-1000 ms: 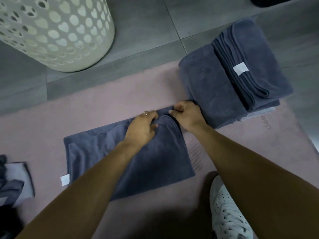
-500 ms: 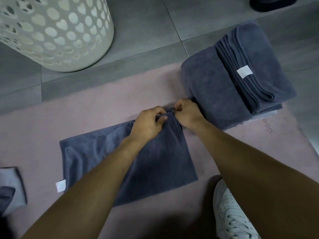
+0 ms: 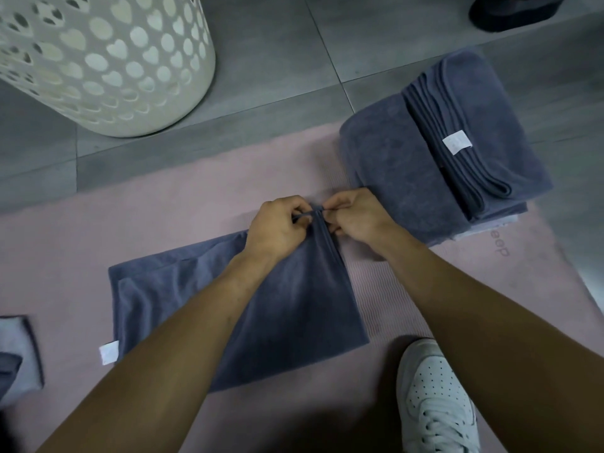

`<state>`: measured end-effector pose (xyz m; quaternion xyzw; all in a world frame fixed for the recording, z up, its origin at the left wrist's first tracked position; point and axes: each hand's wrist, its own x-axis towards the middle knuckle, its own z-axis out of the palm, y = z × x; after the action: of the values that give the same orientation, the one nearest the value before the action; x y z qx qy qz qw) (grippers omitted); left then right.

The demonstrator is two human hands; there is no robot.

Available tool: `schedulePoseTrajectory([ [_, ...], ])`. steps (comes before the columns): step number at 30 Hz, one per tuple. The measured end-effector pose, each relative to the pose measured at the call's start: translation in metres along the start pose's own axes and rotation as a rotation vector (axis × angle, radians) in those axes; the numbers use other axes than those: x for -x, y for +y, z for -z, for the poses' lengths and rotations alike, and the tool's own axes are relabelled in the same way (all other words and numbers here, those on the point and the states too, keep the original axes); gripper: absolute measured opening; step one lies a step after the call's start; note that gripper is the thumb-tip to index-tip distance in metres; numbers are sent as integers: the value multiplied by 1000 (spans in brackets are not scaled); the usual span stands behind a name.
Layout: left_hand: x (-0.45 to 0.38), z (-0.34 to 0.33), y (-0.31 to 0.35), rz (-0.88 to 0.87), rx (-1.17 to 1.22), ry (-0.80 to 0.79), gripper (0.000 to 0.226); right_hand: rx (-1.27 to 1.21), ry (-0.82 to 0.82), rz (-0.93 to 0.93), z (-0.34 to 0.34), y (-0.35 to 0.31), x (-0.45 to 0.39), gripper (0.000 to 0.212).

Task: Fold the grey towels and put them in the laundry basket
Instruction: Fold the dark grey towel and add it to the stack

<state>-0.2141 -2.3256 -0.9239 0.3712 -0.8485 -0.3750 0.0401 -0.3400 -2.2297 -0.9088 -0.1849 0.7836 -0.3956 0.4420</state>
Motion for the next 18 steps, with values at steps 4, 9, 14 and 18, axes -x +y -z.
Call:
schedulePoseTrajectory([
  [4,4,-1,3,-2,28,86,11,27,15,20,0,1,-1,10],
  [9,5,-2,0,-33,106,53,13,23,3,42,1,6,1,9],
  [14,4,0,-2,-50,151,45,2,-14,2,51,1,5,2,11],
  [18,0,2,-4,-73,1,2,18,29,-7,60,1,5,2,14],
])
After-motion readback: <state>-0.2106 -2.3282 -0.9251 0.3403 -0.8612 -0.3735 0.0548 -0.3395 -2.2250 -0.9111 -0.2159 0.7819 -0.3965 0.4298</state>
